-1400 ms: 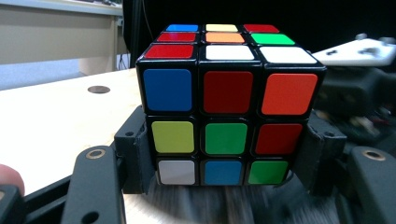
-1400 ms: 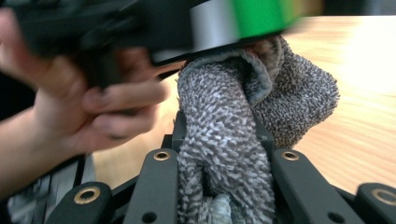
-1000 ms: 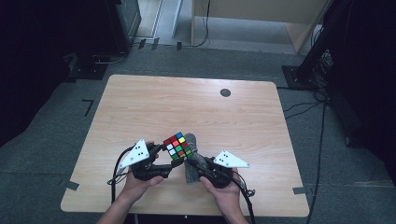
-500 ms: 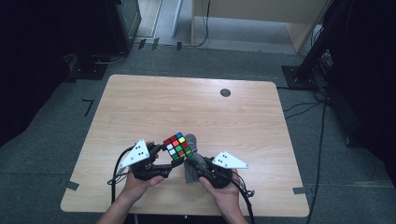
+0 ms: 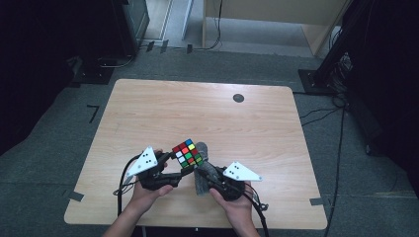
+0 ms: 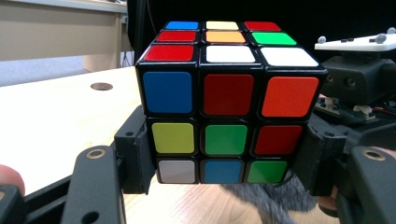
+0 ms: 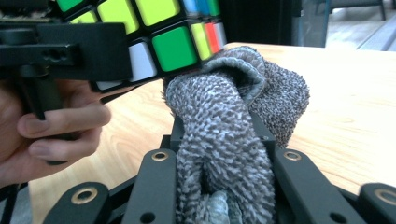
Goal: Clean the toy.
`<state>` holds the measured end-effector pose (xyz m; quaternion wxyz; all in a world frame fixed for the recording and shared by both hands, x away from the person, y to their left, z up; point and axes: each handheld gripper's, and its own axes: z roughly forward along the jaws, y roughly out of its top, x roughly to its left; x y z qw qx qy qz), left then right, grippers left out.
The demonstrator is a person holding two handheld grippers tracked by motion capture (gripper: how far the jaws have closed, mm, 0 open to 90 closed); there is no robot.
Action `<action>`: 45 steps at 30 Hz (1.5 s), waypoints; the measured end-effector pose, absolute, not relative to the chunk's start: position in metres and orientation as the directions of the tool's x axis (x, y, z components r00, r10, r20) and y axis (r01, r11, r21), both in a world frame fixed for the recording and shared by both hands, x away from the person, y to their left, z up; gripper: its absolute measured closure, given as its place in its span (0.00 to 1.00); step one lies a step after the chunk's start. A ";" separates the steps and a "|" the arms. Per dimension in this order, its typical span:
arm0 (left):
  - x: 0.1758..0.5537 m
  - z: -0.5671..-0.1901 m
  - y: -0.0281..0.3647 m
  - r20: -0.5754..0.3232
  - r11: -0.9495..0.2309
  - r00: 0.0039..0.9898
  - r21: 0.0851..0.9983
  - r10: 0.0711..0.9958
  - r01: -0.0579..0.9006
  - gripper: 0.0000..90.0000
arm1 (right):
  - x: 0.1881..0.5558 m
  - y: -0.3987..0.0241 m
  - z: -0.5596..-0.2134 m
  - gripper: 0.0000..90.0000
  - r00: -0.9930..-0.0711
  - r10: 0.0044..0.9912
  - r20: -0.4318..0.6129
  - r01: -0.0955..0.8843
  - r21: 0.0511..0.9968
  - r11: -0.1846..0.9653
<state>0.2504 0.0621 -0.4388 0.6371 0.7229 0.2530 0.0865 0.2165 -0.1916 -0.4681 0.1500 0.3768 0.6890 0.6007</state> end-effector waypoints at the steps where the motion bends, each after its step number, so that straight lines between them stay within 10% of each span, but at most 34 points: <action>1: 0.251 -0.439 0.062 -0.198 -0.062 0.855 0.964 0.478 0.258 0.38 | 0.215 -0.189 -0.469 0.79 -0.677 0.694 0.245 0.340 0.940 0.000; 22: 0.251 -0.443 0.058 -0.208 -0.077 0.846 0.957 0.491 0.280 0.38 | 0.206 -0.161 -0.475 0.77 -0.760 0.624 0.184 0.316 0.943 0.107; 32: 0.253 -0.442 0.061 -0.209 -0.069 0.839 0.958 0.502 0.280 0.38 | 0.221 -0.202 -0.468 0.75 -0.625 0.749 0.222 0.331 0.944 -0.004; 45: 0.249 -0.451 0.053 -0.067 -0.201 0.828 0.956 0.557 0.213 0.38 | 0.230 -0.229 -0.456 0.40 -0.491 0.835 0.246 0.372 0.927 -0.054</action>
